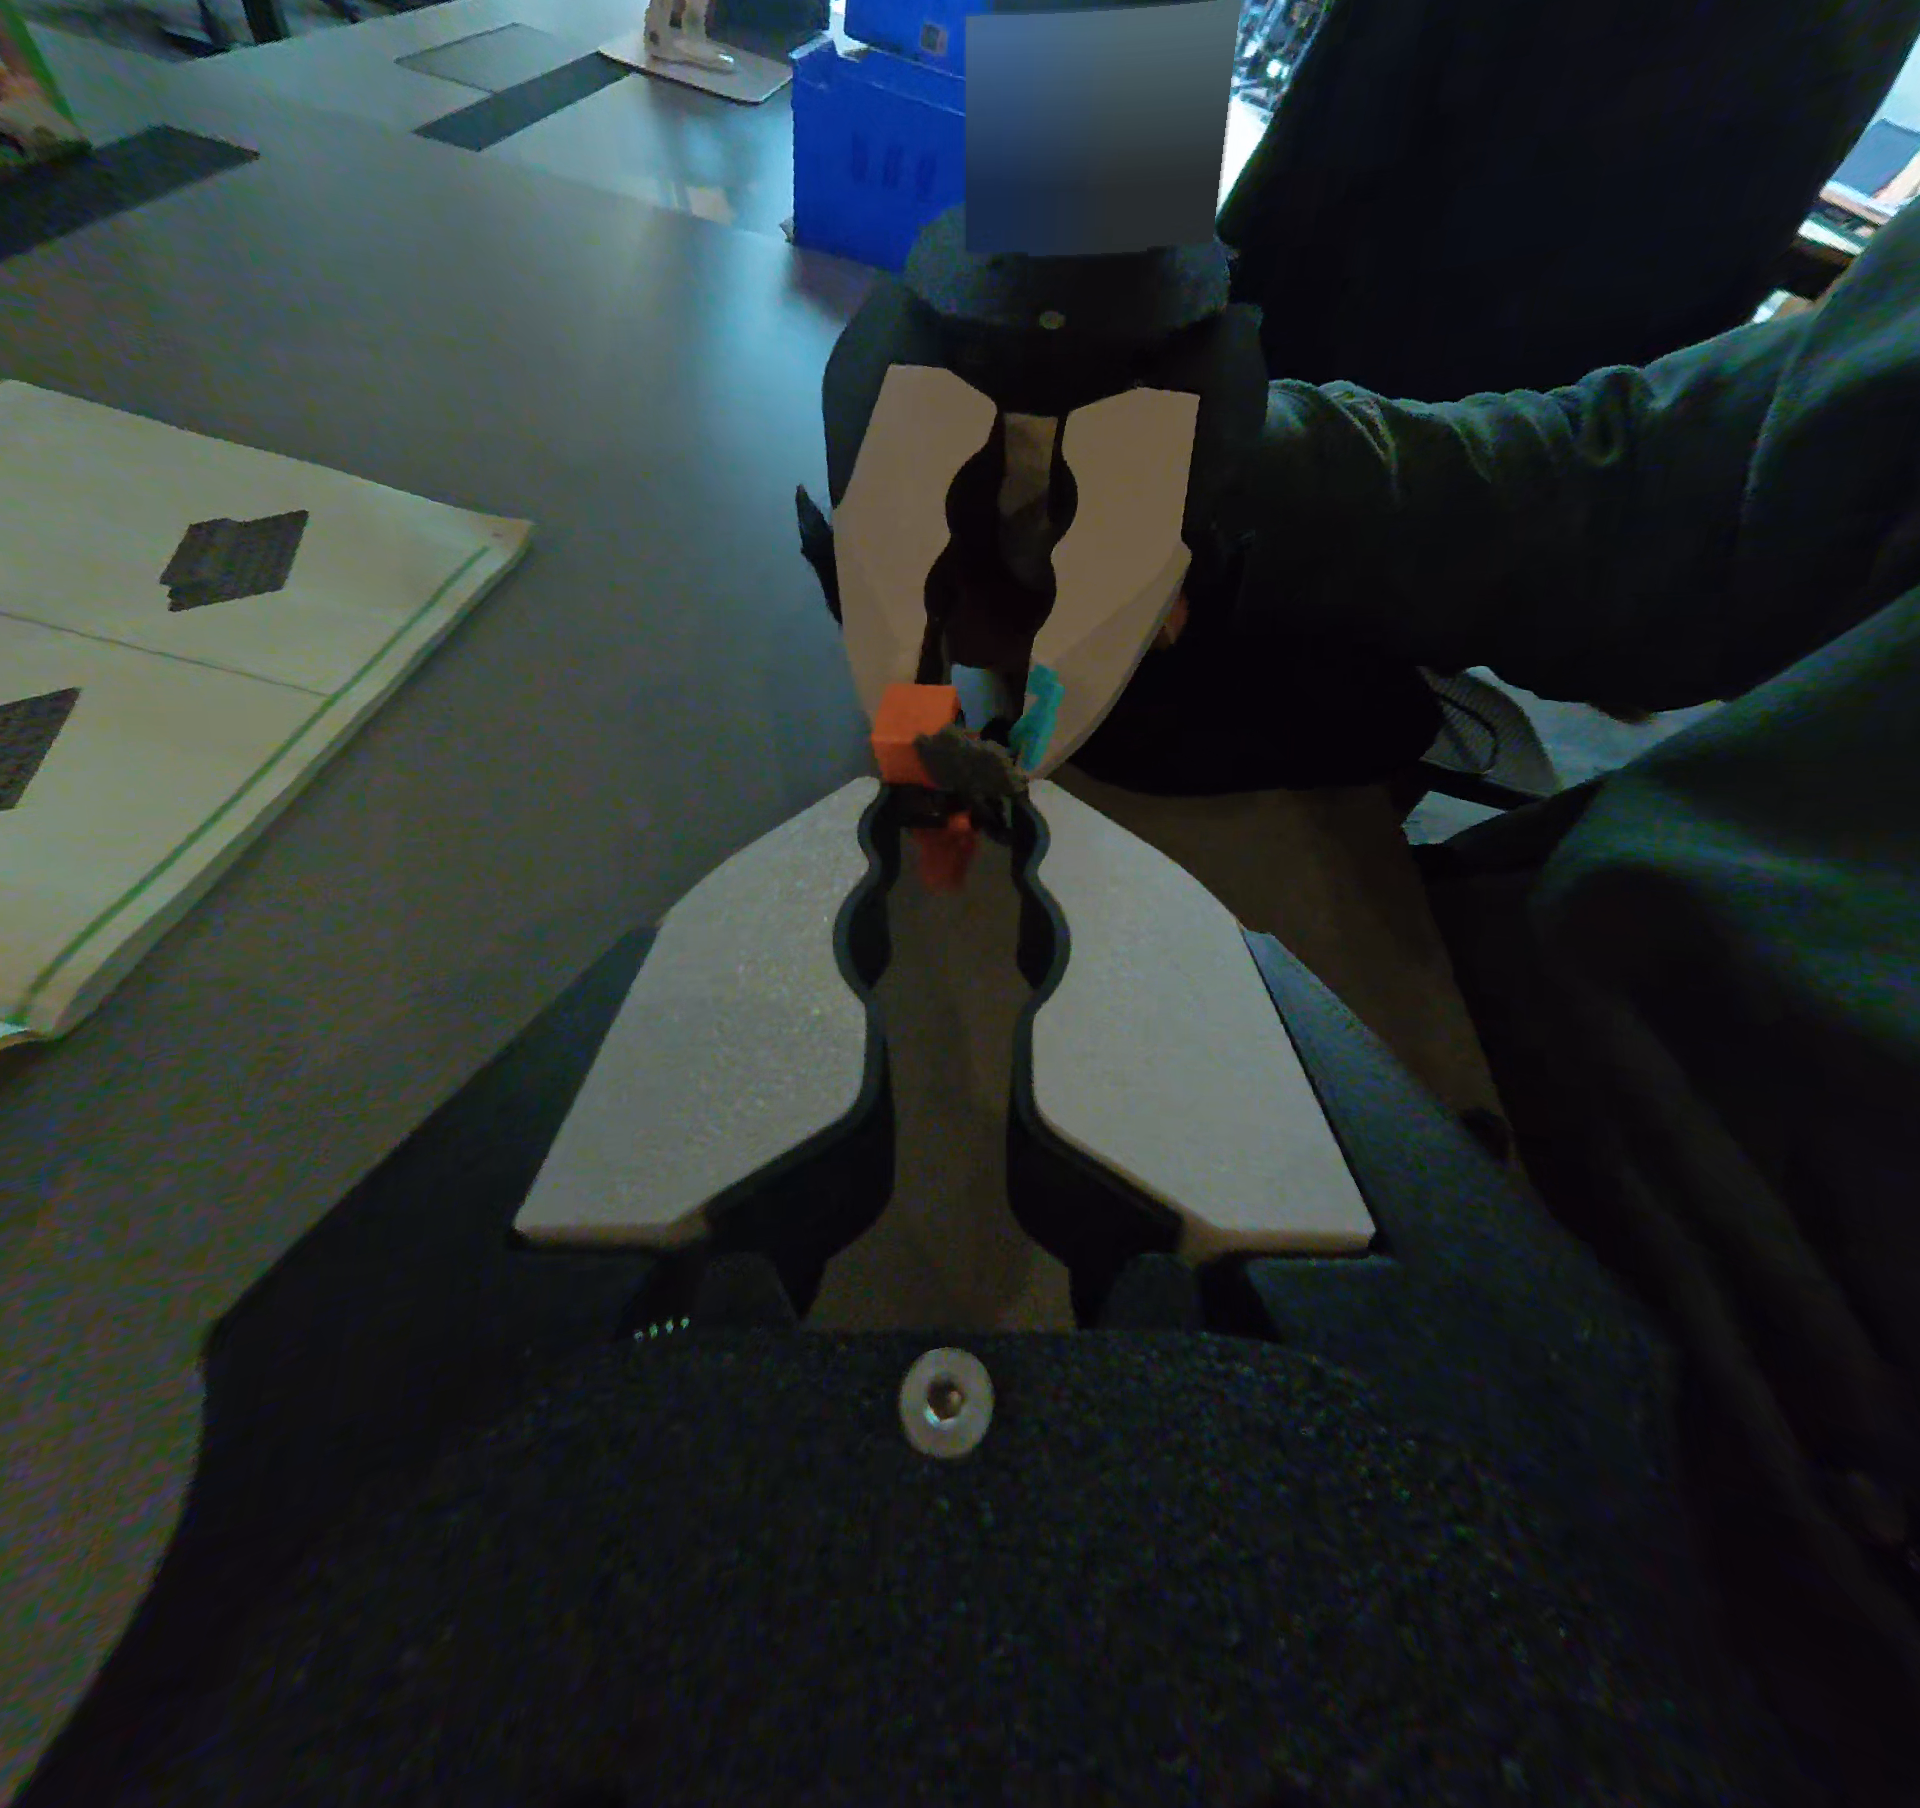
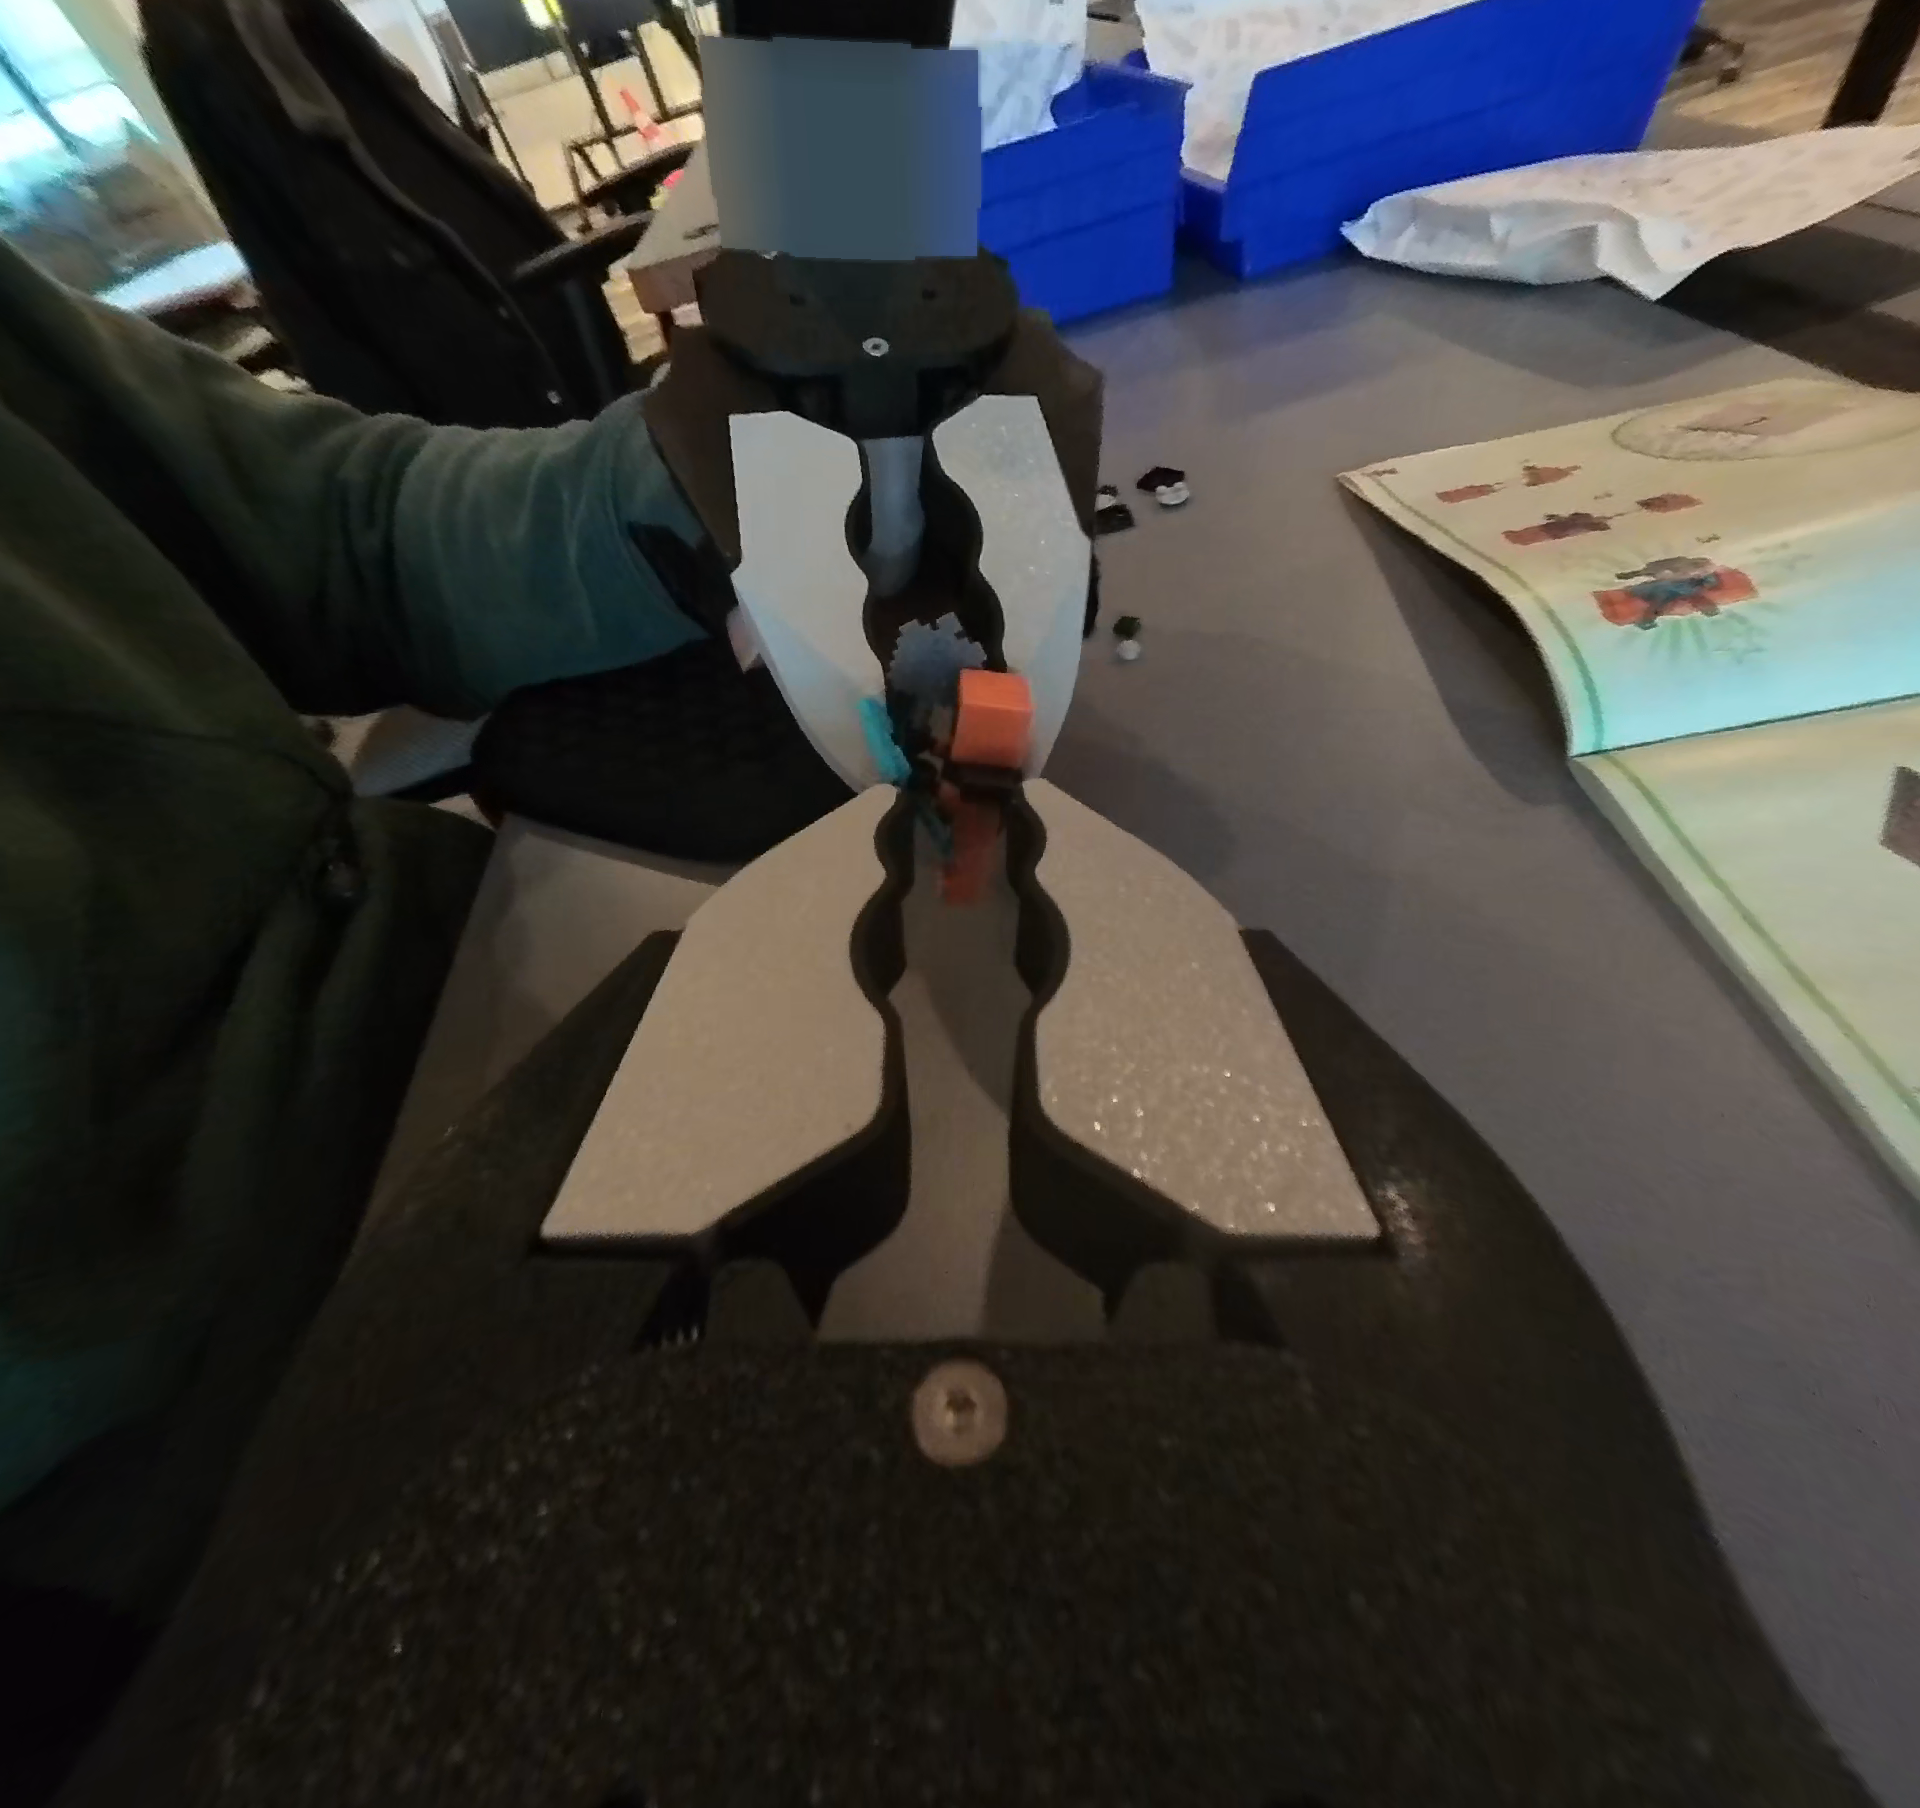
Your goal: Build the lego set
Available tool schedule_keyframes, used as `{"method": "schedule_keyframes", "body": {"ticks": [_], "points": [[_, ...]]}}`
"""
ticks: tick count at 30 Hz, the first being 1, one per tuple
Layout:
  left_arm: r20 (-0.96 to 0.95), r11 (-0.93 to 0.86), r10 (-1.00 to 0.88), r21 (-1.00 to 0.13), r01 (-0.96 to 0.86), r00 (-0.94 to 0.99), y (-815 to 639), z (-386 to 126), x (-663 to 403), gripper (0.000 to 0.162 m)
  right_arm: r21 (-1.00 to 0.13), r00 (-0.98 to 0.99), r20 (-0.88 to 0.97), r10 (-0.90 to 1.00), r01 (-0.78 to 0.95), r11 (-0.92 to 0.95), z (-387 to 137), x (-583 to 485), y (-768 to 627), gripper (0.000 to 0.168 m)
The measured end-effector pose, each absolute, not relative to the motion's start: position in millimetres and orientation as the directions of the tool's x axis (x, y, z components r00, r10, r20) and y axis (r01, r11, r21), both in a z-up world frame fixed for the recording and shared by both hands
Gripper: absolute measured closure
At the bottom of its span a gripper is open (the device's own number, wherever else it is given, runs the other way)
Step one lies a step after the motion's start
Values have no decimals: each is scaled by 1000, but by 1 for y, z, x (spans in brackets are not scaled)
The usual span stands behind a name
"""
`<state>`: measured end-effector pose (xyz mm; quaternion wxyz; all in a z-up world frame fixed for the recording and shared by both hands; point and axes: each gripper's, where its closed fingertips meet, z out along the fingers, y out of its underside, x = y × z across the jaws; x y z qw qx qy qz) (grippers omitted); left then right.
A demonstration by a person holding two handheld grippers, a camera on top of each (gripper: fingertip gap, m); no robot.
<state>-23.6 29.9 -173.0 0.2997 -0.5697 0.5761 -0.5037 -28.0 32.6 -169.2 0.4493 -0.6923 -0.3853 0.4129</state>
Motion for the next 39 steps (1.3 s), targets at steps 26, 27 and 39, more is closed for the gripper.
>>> {"method": "schedule_keyframes", "body": {"ticks": [26, 27, 39], "points": [[127, -79, -982, -947, -312, -136, 32, -167, -21, 141, -953, 354, -249, 902, 78, -294, -158, -27, 36, 148], [122, -76, -984, -948, -308, -133, 33, -166, -20, 141, -953, 352, -253, 901, 70, -294, -157, -27, 36, 148], [25, -7, -998, -960, -279, -63, 37, -157, -17, 141, -959, 360, -266, 894, -8, -282, -146, -24, 39, 149]]}}
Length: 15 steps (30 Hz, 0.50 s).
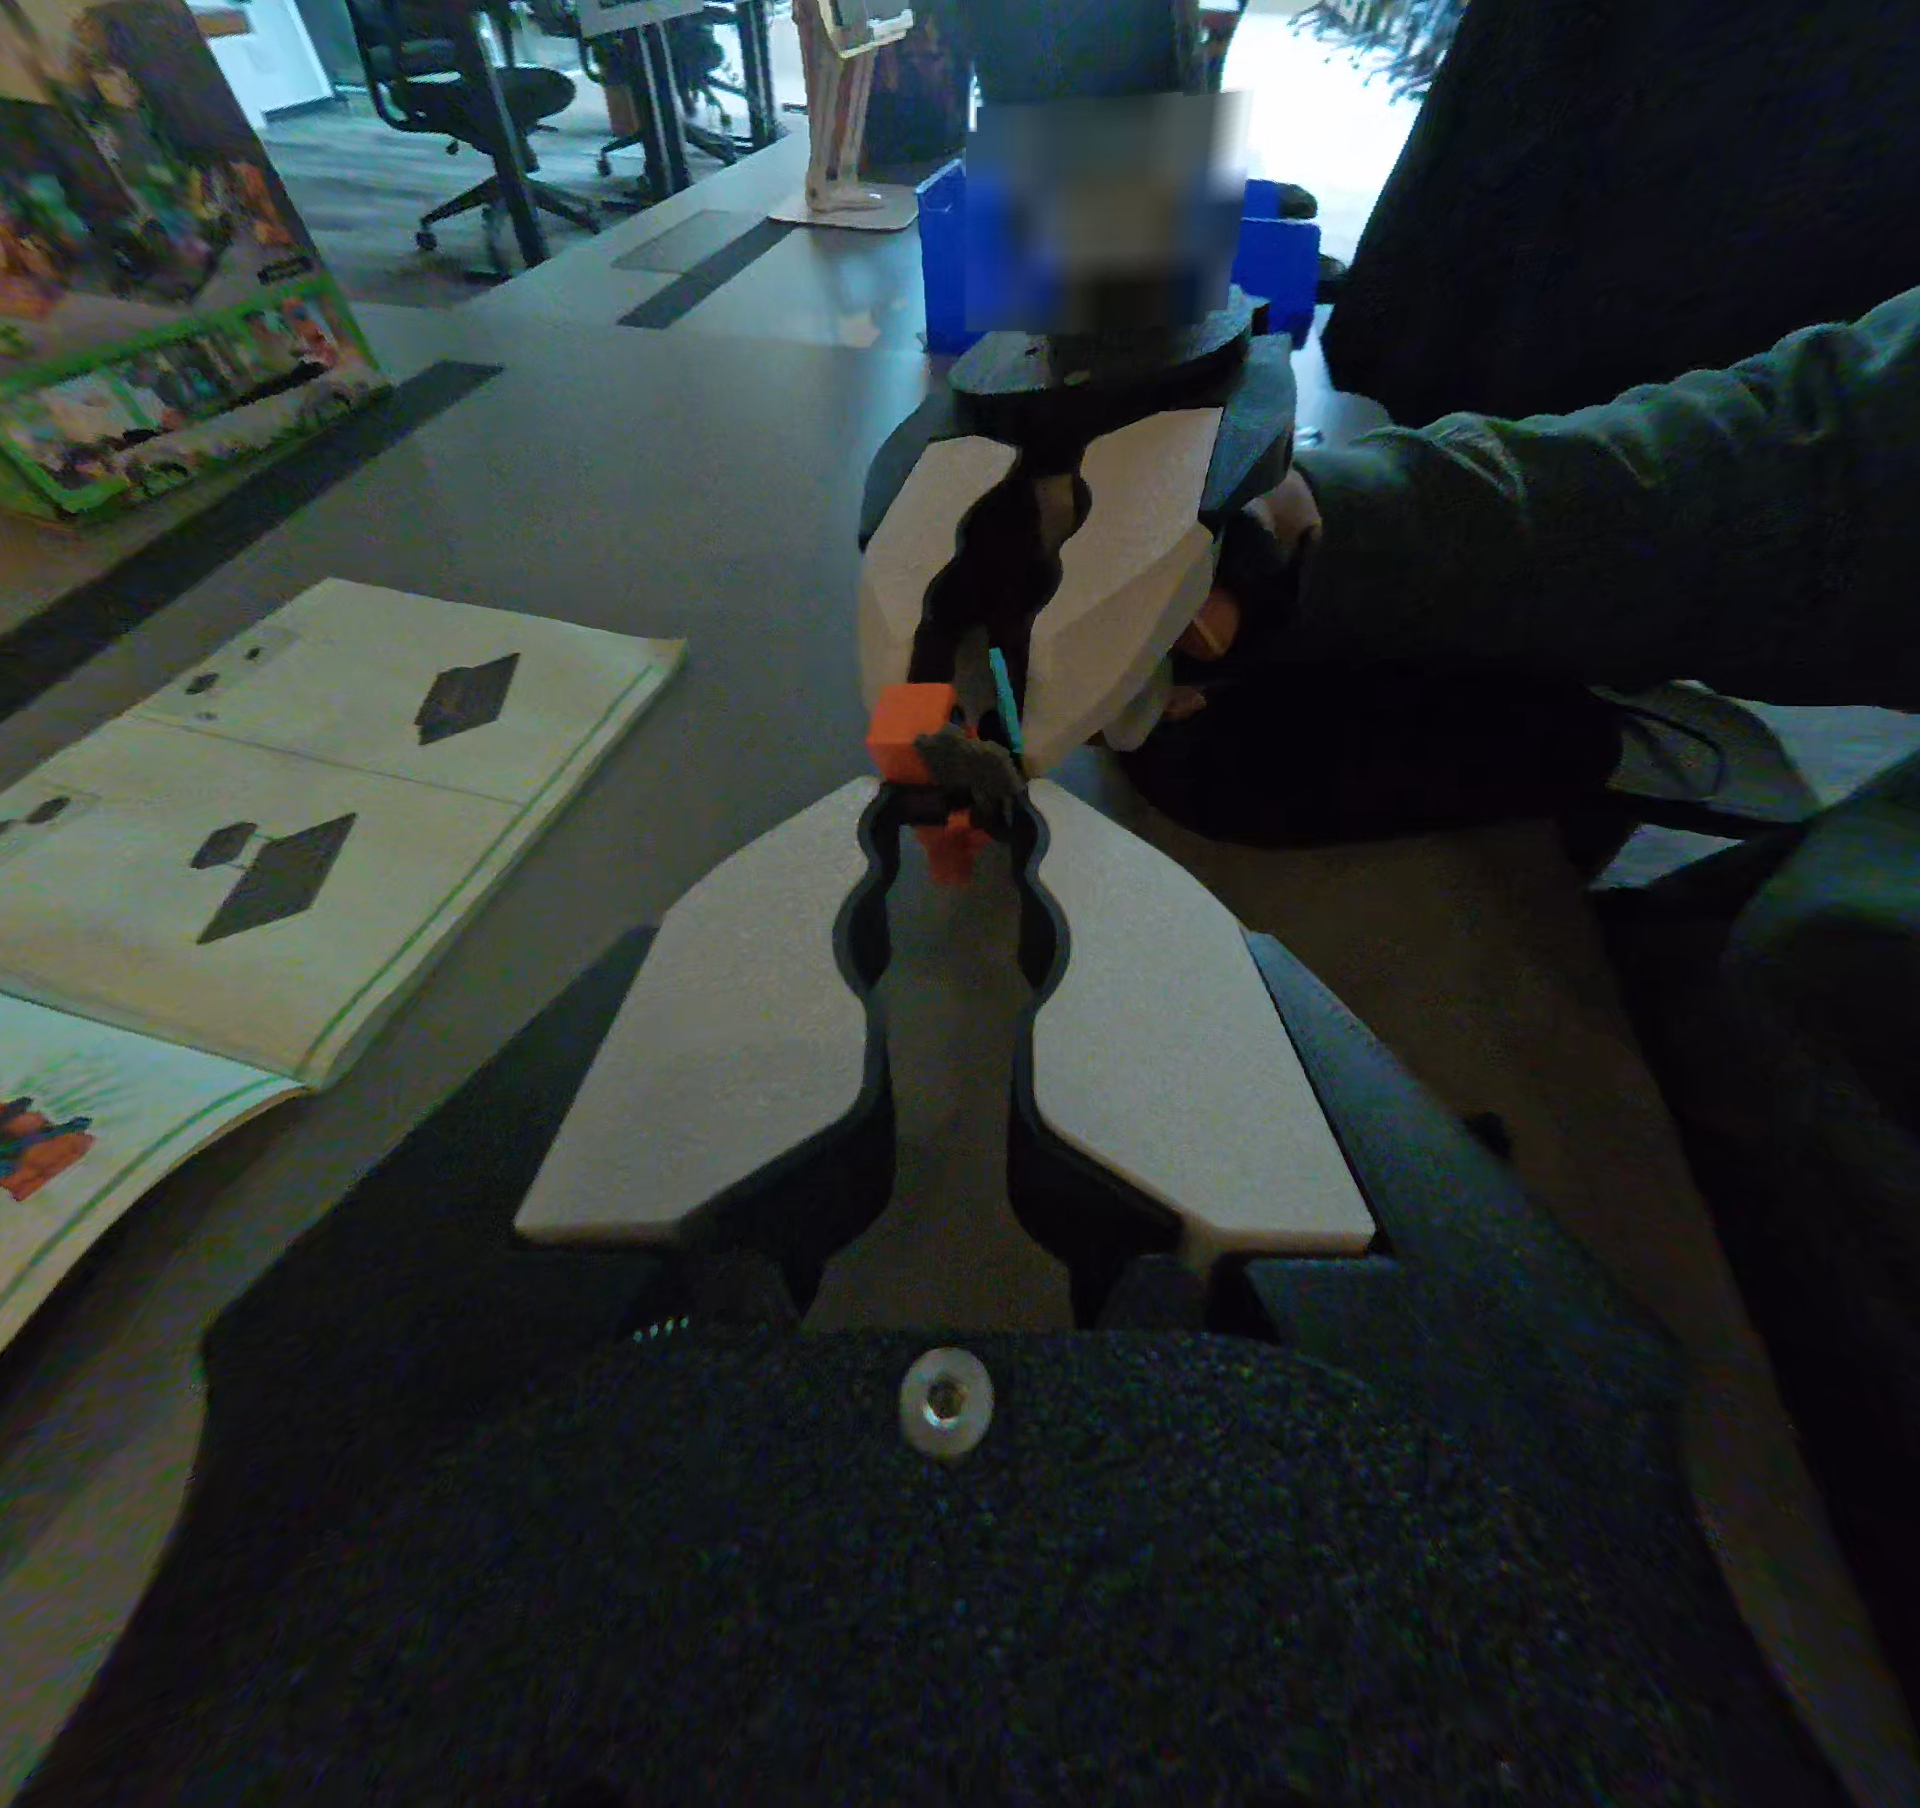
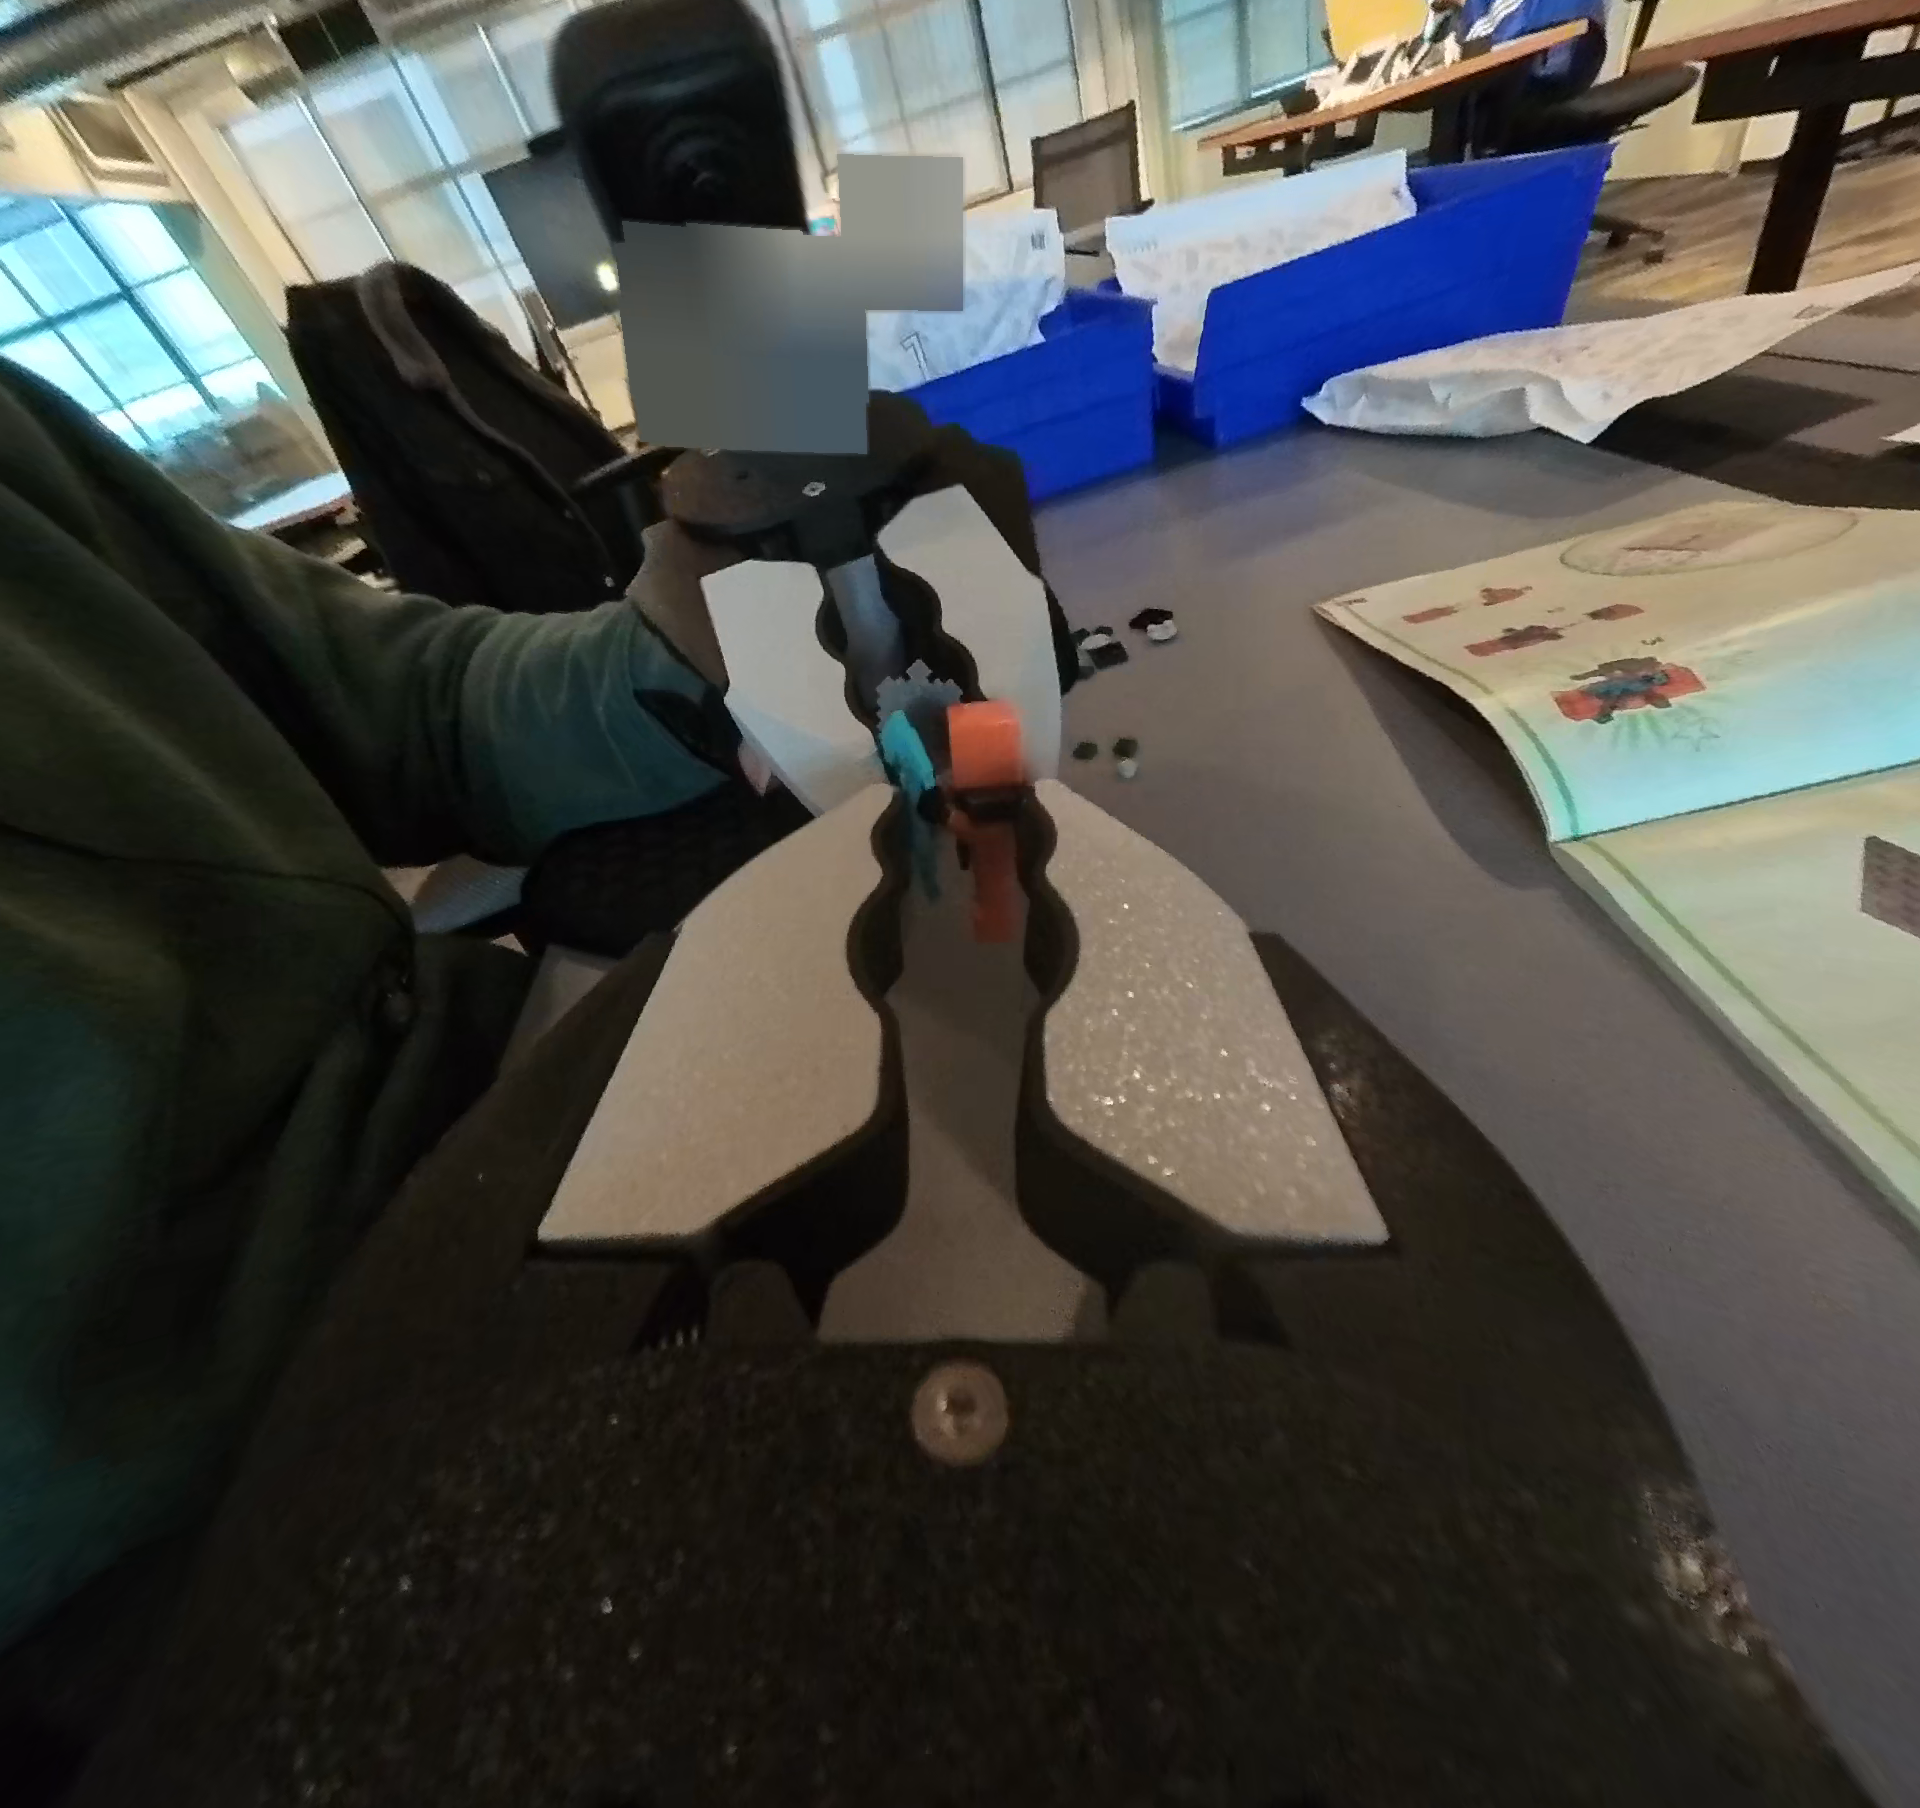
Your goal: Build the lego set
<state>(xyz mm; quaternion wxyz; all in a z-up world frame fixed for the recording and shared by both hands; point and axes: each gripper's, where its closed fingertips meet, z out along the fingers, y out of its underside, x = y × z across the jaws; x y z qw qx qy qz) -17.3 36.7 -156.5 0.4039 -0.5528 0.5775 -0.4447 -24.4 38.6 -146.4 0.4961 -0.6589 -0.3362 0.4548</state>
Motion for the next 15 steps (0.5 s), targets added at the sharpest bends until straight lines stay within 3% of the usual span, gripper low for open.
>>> {"method": "schedule_keyframes", "body": {"ticks": [15], "points": [[-100, 101, -995, -963, -250, -14, 39, -148, -14, 141, -969, 367, -245, 897, -52, -243, -136, -22, 38, 148]]}}
